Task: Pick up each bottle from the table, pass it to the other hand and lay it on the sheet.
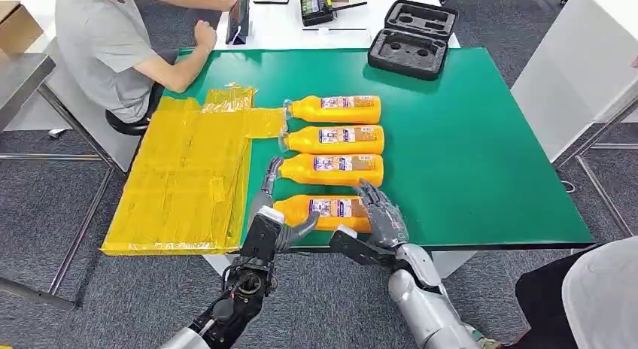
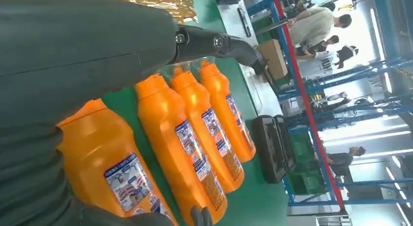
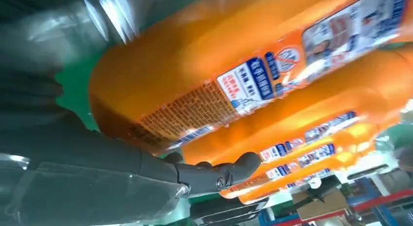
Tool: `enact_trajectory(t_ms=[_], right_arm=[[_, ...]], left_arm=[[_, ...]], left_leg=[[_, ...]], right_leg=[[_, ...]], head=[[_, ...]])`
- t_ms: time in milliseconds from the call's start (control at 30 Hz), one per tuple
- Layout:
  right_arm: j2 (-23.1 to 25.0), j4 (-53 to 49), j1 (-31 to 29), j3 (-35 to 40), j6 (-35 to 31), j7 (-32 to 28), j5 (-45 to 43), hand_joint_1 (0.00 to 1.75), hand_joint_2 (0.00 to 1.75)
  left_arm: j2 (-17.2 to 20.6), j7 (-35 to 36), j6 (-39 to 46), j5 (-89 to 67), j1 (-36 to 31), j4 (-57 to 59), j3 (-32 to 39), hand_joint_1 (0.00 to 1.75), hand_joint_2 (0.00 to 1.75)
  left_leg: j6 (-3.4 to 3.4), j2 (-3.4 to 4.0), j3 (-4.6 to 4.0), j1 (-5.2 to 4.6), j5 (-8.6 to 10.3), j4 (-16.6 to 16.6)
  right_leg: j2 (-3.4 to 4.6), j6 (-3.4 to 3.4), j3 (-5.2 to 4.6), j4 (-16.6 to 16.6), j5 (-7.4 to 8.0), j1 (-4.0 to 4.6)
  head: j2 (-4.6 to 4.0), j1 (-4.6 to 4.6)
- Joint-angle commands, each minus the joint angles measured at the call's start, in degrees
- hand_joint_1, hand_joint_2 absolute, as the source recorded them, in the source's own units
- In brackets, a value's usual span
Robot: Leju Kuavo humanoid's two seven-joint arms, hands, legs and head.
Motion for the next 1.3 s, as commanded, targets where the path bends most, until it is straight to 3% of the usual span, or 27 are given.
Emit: enact_trajectory(t_ms=[33,700,733,767,1300], right_arm=[[-0.7,7.6,-4.1,-0.1,-1.3,1.3,2.5,0.0,1.75],[-0.3,8.7,-4.6,0.2,-0.7,1.0,3.1,0.0,1.75],[-0.3,9.0,-4.7,-0.2,0.4,0.5,2.3,1.19,1.75],[-0.3,9.1,-4.7,-0.2,0.5,0.4,2.3,1.73,1.75],[-0.9,8.1,-3.6,-1.4,1.5,0.3,1.6,1.75,1.75]], left_arm=[[0.3,0.2,0.2,0.7,-1.0,1.1,-0.5,0.0,1.75],[0.6,0.2,0.5,0.9,-0.1,0.6,-0.7,0.0,1.75],[0.7,0.2,0.5,0.8,0.0,0.6,-0.8,0.0,1.75],[0.7,0.2,0.5,0.8,0.0,0.6,-0.8,0.0,1.75],[0.2,0.2,0.4,0.8,-0.2,1.5,-1.3,0.0,1.75]], left_leg=[[-0.07,0.06,0.03,0.05,0.0,0.0],[-0.05,0.05,0.01,0.03,0.0,0.0],[-0.07,0.07,0.02,0.05,0.0,0.0],[-0.07,0.07,0.04,0.05,0.0,0.0],[-0.04,-0.03,0.06,0.02,0.01,0.0]], right_leg=[[0.05,-0.08,0.04,0.0,0.04,0.06],[0.04,-0.05,0.01,0.0,0.02,0.03],[0.05,-0.08,0.03,0.0,0.04,0.05],[0.06,-0.09,0.05,0.0,0.04,0.06],[-0.04,-0.04,0.07,0.0,0.0,0.03]], head=[[0.0,0.0],[0.0,0.0],[0.0,0.0],[0.0,0.0],[0.0,0.0]])
